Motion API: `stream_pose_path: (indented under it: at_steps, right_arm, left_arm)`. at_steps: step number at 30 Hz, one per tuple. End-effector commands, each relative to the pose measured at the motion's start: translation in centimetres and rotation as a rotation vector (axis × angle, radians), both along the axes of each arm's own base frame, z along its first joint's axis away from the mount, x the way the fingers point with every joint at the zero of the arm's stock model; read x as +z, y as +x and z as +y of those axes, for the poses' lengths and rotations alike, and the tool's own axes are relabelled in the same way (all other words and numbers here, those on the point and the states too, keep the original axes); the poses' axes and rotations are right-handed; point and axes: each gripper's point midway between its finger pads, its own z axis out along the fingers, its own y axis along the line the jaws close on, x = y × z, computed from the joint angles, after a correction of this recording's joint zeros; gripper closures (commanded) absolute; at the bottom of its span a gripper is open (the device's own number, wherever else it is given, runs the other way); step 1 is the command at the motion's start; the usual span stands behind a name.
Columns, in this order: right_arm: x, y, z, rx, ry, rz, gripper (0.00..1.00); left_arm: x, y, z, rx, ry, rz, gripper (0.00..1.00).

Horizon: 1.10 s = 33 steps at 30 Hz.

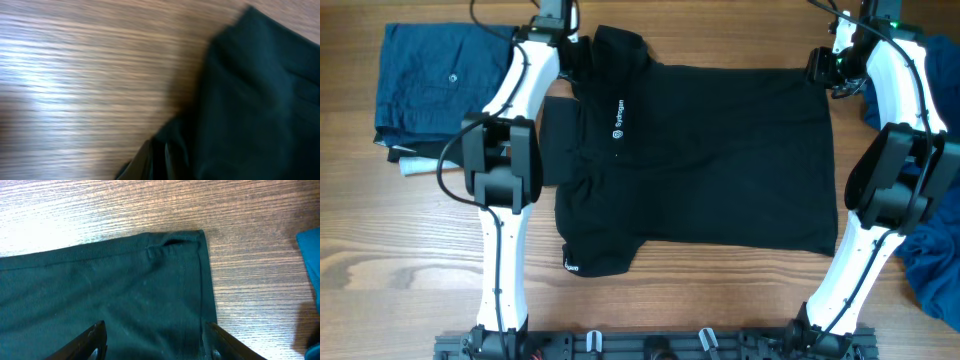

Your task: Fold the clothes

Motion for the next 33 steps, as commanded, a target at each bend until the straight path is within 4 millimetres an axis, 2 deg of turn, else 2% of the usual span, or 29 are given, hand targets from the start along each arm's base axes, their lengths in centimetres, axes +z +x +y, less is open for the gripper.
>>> stream_pose_path:
  at_steps: [1, 2, 5, 7, 9, 12, 21, 25, 28, 30, 31, 33]
  right_arm:
    - [-1.4, -0.6, 0.3, 0.009, 0.026, 0.037, 0.37]
    - [-1.6, -0.7, 0.3, 0.010, 0.027, 0.045, 0.37]
    - [-2.5, -1.0, 0.4, 0.010, 0.032, 0.066, 0.36]
    - [-3.5, -1.2, 0.4, 0.010, 0.038, 0.091, 0.36]
    - [-4.5, -1.6, 0.5, 0.009, 0.044, 0.117, 0.36]
    - [-5.6, -1.9, 0.6, 0.009, 0.050, 0.143, 0.36]
    - [-5.6, -2.0, 0.6, 0.009, 0.050, 0.145, 0.30]
    - [-5.5, -1.9, 0.6, 0.009, 0.049, 0.141, 0.30]
    - [-5.5, -1.8, 0.6, 0.009, 0.049, 0.138, 0.30]
    - [-5.5, -1.8, 0.6, 0.008, 0.049, 0.138, 0.29]
    - [-5.5, -1.8, 0.6, 0.007, 0.049, 0.138, 0.29]
    - [-5.5, -1.8, 0.6, 0.008, 0.049, 0.138, 0.29]
  left_arm:
    - [5.7, 0.8, -1.5, -0.032, -0.044, -0.095, 0.85]
    - [6.6, 0.9, -1.4, -0.031, -0.044, -0.113, 0.74]
    - [8.2, 0.9, -1.5, -0.034, -0.042, -0.136, 0.67]
    - [8.0, 0.5, -1.8, -0.065, -0.026, -0.126, 0.58]
    - [7.1, -0.2, -1.8, -0.101, 0.024, -0.104, 0.56]
    - [6.2, -0.7, -1.3, -0.129, 0.119, -0.085, 0.56]
    - [0.9, -1.9, -0.8, -0.234, 0.206, 0.012, 0.59]
    - [0.5, -2.1, -0.7, -0.242, 0.210, 0.024, 0.65]
    - [-0.1, -2.2, -0.7, -0.252, 0.215, 0.032, 0.63]
    - [-1.7, -2.7, -0.6, -0.275, 0.226, 0.064, 0.59]
    - [-2.0, -2.8, -0.6, -0.275, 0.226, 0.074, 0.60]
    - [-2.2, -2.8, -0.2, -0.269, 0.226, 0.078, 0.78]
